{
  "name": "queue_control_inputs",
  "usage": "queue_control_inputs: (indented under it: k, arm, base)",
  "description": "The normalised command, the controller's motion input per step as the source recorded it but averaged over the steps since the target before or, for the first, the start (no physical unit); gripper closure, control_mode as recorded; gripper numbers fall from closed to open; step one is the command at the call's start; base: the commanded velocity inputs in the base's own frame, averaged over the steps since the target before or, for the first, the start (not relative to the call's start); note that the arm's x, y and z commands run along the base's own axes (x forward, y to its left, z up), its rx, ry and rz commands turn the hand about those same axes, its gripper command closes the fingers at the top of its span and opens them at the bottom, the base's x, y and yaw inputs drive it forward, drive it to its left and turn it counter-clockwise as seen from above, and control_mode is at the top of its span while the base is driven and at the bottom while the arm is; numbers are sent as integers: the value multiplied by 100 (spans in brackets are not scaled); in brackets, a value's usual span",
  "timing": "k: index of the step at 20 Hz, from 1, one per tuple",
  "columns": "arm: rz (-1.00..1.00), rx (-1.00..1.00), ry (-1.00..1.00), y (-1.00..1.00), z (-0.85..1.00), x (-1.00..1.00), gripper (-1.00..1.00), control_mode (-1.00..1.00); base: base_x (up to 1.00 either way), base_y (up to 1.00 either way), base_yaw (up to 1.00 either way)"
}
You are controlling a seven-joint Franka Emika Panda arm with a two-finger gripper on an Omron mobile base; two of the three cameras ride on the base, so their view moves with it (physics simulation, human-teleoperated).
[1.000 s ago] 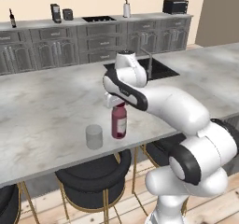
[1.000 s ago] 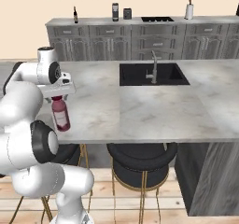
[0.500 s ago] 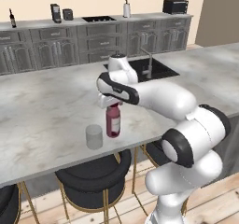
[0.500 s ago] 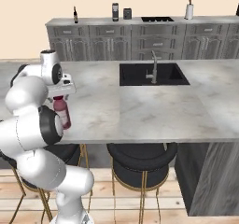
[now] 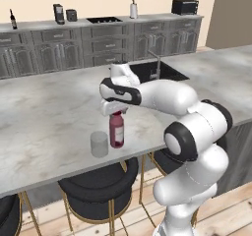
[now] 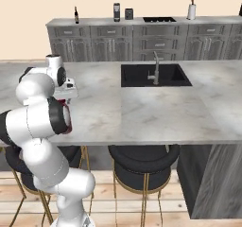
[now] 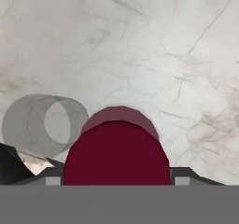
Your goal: There is a wine glass and glass cup on the dining counter. Place the wine bottle next to the wine glass and the juice bottle next to the glass cup.
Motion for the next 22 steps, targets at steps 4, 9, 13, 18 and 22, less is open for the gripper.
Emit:
queue_control_inputs:
  k: [4, 9, 13, 18, 22]
  arm:
    - [0, 0, 3, 0, -29, 19, 100, -100]
    - [0, 0, 0, 1, -28, 9, 100, -100]
    - [0, 0, 0, 4, -33, 0, 100, -100]
    - [0, 0, 0, 0, -31, -12, 100, -100]
    - [0, 0, 0, 0, -30, -9, -100, -100]
  base:
    - [0, 0, 0]
    - [0, 0, 0]
    - [0, 0, 0]
    - [0, 0, 0]
    - [0, 0, 0]
